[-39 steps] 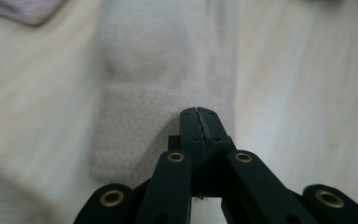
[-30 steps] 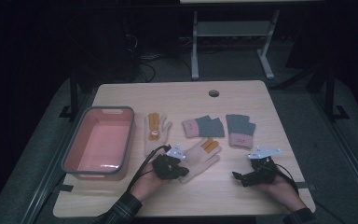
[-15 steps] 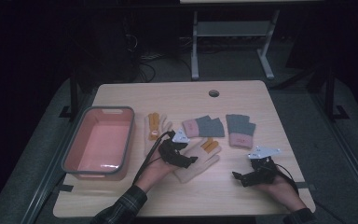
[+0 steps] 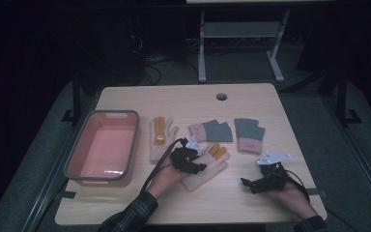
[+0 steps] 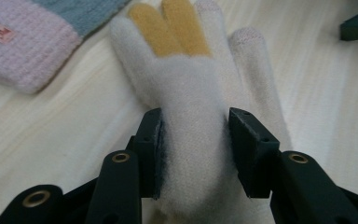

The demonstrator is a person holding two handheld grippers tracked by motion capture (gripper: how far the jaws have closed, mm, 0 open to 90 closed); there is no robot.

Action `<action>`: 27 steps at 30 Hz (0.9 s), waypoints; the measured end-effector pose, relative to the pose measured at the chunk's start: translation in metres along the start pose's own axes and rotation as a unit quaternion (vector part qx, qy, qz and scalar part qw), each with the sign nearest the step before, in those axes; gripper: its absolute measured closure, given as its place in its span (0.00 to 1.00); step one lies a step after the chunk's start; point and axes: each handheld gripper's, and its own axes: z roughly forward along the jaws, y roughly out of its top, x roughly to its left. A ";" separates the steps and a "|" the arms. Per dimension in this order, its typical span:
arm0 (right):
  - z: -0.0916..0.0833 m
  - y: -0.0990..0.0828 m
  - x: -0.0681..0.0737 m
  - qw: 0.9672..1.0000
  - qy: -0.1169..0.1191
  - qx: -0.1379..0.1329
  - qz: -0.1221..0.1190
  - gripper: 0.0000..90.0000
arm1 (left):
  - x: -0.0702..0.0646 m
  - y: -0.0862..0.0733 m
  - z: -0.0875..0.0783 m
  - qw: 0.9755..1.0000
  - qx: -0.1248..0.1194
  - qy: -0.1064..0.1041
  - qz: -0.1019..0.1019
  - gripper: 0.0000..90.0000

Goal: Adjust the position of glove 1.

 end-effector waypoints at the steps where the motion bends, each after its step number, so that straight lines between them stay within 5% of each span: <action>1: 0.000 0.000 0.000 1.000 0.000 0.000 0.000 0.02 | -0.003 0.000 -0.001 1.000 0.000 -0.003 -0.002 0.64; 5: 0.000 0.000 0.000 1.000 0.000 0.000 0.000 0.02 | -0.016 -0.004 -0.002 1.000 -0.002 -0.022 -0.018 0.64; 15: 0.000 0.000 0.000 1.000 0.000 0.001 0.000 0.02 | -0.039 -0.008 -0.004 0.999 0.008 -0.032 -0.010 0.63; 20: 0.000 0.000 0.000 1.000 0.000 0.001 0.000 0.02 | -0.031 -0.007 -0.014 0.999 -0.002 -0.029 -0.015 0.59; 27: 0.000 0.000 0.000 1.000 0.000 0.001 0.000 0.02 | -0.003 -0.007 -0.042 0.998 -0.040 0.013 -0.041 0.54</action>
